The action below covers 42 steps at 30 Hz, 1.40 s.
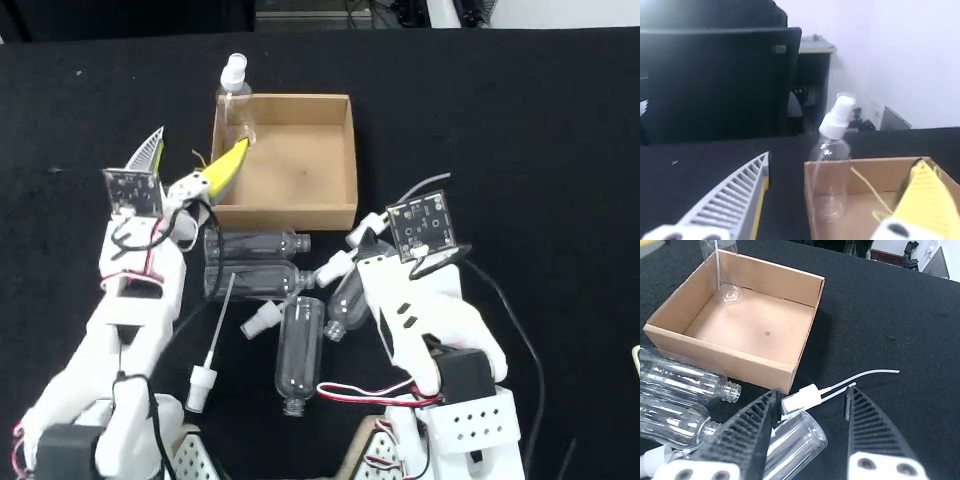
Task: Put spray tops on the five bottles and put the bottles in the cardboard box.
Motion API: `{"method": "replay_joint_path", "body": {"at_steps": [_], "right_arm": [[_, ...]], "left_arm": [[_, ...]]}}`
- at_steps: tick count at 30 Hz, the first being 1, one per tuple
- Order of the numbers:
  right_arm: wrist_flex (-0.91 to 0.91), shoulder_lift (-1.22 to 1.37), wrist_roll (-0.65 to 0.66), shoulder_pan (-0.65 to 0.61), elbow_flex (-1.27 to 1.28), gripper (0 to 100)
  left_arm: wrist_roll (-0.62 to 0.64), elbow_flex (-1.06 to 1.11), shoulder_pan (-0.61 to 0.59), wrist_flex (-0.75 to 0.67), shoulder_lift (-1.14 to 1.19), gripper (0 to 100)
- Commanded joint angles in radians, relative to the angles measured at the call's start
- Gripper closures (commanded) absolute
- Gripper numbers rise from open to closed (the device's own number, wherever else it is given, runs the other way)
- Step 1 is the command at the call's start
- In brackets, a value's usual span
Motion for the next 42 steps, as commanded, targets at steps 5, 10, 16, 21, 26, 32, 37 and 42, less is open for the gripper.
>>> {"method": "replay_joint_path", "body": {"at_steps": [5,10,16,21,26,32,37,42], "right_arm": [[-0.026,-0.015,0.003,0.017,-0.041,79.8],[-0.026,-0.015,0.002,0.017,-0.041,79.8],[-0.026,-0.015,0.002,0.017,-0.039,79.8],[-0.025,-0.015,0.002,0.017,-0.039,79.8],[-0.037,-0.015,0.002,0.017,-0.027,79.8],[-0.074,-0.015,0.003,0.017,-0.002,79.8],[-0.072,-0.015,0.006,0.017,-0.004,79.8],[-0.072,-0.015,0.008,0.017,-0.004,79.8]], "left_arm": [[0.008,-0.070,-0.101,0.448,-0.204,60],[0.074,-0.147,-0.162,0.832,-0.414,60],[0.292,-0.125,-0.211,1.126,-0.528,60],[0.239,-0.093,-0.268,1.191,-0.540,60],[0.052,-0.171,-0.278,1.356,-0.539,61],[-0.388,-0.437,-0.202,1.777,-0.473,75],[-0.631,-0.535,-0.061,1.961,-0.347,66],[-0.669,-0.539,0.087,1.944,-0.244,61]]}}
